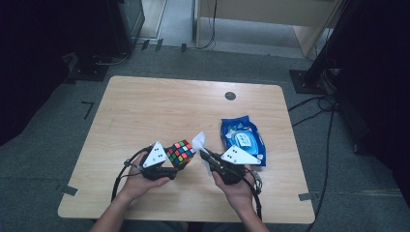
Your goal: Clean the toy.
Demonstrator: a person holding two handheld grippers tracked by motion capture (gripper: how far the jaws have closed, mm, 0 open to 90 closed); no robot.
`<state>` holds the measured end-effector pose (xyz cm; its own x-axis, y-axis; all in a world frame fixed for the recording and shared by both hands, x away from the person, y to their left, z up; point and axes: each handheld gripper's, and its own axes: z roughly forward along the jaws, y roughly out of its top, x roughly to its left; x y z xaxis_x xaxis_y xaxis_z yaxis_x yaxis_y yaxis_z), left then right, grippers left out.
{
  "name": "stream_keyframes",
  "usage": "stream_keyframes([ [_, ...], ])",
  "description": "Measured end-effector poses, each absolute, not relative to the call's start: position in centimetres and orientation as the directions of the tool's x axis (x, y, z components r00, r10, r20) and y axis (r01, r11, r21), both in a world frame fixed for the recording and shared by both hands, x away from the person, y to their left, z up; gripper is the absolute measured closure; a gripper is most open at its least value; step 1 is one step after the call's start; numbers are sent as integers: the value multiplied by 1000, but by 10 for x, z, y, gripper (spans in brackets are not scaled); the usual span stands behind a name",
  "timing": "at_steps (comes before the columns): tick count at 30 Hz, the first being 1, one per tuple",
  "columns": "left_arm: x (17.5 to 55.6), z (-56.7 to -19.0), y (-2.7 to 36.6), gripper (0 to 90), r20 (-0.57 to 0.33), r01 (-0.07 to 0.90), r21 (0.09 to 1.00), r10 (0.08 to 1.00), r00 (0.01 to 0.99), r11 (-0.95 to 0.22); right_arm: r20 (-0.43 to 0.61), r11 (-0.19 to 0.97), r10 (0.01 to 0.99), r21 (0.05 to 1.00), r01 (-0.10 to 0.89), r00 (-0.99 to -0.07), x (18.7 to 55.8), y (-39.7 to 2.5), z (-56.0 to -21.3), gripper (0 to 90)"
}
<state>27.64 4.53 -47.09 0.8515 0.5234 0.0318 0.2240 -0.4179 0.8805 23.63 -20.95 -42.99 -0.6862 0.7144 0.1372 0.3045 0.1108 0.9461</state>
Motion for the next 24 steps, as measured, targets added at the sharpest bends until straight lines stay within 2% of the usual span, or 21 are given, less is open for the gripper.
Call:
stream_keyframes([
  [7, 267, -475, 27, 339, 31, 211, 875, 486, 874, -436, 120, 123, 652, 958, 261, -749, 224, -192, -421, 868],
  [24, 261, -472, 22, 340, 40, 186, 883, 463, 885, -432, 148, 104, 651, 954, 280, -744, 229, -192, -430, 861],
])
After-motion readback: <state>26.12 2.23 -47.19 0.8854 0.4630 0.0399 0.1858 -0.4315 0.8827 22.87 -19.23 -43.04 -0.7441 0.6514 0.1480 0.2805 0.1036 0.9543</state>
